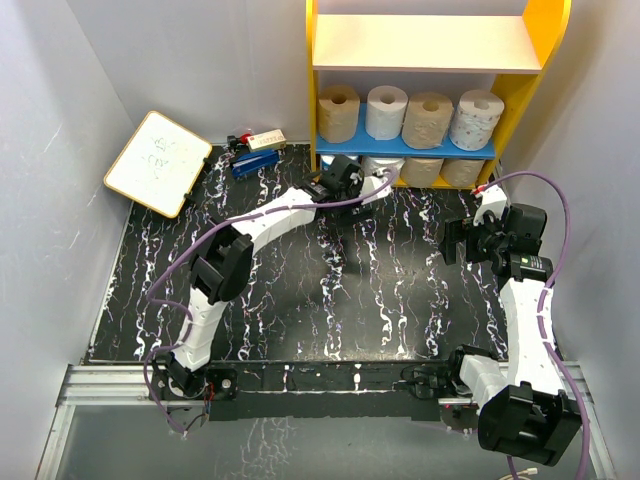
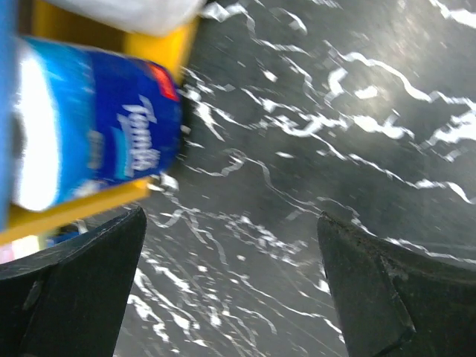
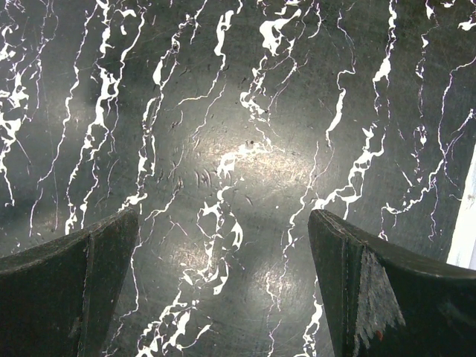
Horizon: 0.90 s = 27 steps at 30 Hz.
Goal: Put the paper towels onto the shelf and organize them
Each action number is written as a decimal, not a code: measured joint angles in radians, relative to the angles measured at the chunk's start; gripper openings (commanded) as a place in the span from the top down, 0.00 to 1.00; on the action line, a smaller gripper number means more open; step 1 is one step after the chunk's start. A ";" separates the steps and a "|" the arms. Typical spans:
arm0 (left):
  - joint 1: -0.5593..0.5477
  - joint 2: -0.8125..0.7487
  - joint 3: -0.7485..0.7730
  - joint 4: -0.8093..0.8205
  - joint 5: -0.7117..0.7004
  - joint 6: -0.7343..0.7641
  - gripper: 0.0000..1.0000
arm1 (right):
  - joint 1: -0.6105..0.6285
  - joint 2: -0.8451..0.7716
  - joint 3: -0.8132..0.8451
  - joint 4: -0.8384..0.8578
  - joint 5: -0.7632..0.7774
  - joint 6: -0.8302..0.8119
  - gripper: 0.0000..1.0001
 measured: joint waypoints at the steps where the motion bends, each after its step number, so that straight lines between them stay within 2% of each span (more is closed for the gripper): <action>1: 0.002 0.000 -0.016 -0.019 0.014 -0.017 0.02 | 0.000 0.000 0.000 0.000 0.001 0.000 0.02; 7: 0.006 0.009 -0.017 -0.078 0.047 -0.054 0.02 | 0.000 -0.021 0.000 0.002 0.035 0.007 0.02; 13: 0.024 0.076 0.083 -0.061 0.051 -0.055 0.02 | 0.000 -0.035 0.000 0.042 0.123 0.074 0.02; 18: 0.074 0.190 0.178 -0.056 0.058 -0.056 0.02 | 0.000 -0.027 0.000 0.060 0.204 0.118 0.02; 27: 0.130 0.249 0.185 -0.038 0.064 -0.040 0.02 | 0.000 -0.008 0.000 0.061 0.257 0.118 0.02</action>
